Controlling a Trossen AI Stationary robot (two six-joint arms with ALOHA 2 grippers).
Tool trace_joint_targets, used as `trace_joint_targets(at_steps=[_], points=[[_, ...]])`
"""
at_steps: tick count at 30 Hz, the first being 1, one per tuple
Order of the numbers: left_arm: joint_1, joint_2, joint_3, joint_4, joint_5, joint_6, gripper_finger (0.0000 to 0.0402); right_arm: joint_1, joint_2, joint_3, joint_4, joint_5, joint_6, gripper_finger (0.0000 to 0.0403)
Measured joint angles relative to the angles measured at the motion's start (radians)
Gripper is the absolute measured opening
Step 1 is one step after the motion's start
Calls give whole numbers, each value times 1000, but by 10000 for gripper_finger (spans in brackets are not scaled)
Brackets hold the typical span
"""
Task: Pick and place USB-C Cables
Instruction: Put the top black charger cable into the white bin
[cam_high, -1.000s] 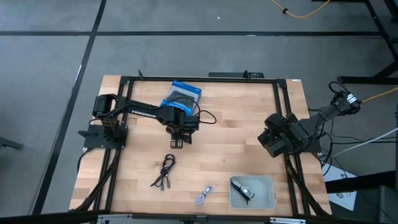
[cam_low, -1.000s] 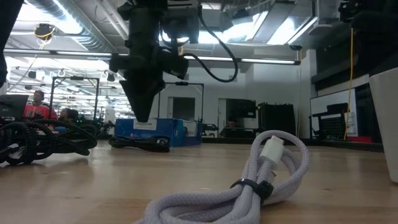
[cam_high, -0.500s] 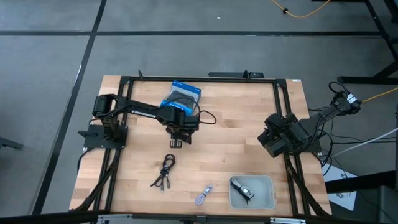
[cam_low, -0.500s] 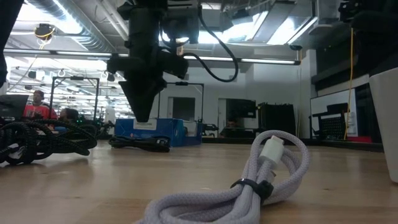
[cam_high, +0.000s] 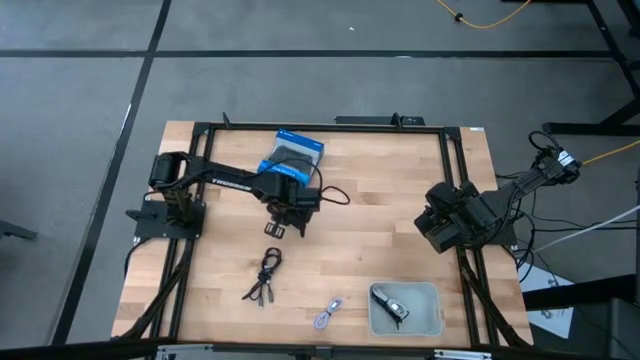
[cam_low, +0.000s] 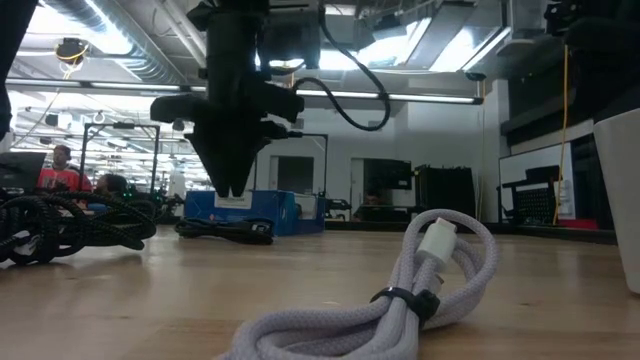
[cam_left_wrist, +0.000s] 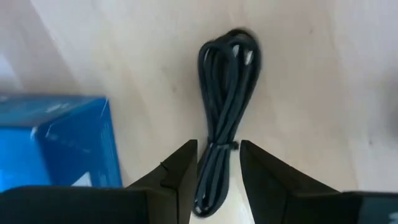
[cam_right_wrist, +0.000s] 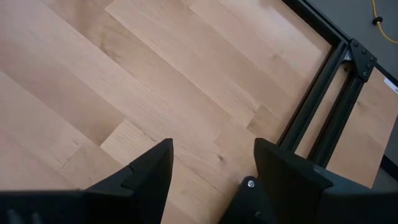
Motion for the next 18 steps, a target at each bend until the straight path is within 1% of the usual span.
trace_joint_targets(at_steps=[8, 18], points=[[0, 17, 0, 30, 32, 22, 115, 0, 0, 0, 1, 0, 0, 228], [-4, 102, -4, 60, 39, 20, 115, 0, -1, -5, 4, 1, 0, 228]])
